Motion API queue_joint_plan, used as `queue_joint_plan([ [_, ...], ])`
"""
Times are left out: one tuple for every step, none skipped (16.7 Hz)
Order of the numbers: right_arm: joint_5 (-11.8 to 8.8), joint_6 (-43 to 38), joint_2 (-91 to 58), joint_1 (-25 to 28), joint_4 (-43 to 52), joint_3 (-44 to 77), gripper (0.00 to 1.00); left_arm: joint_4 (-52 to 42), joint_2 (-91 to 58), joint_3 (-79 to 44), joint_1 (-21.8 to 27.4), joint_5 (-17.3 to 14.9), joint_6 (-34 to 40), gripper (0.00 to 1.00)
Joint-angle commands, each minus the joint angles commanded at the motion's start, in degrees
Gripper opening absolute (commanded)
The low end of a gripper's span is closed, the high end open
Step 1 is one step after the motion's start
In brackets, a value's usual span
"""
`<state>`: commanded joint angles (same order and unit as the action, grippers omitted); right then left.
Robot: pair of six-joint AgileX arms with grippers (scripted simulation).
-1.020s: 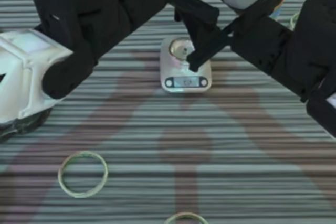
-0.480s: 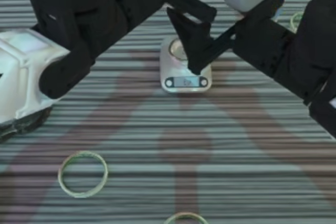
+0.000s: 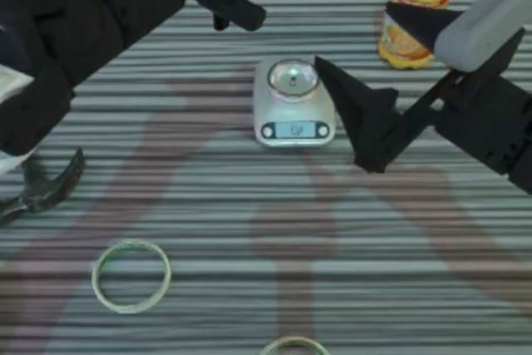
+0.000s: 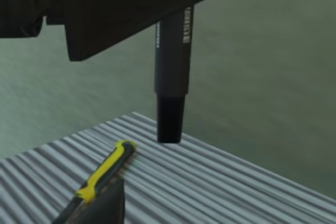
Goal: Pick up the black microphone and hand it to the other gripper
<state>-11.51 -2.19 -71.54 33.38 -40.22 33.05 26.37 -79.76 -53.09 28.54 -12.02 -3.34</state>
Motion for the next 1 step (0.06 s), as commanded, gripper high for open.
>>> queue_joint_plan([
  [-0.07, 0.0, 0.24, -0.02, 0.03, -0.22, 1.0, -0.02, 0.13, 0.11, -0.2, -0.18, -0.01, 0.0],
])
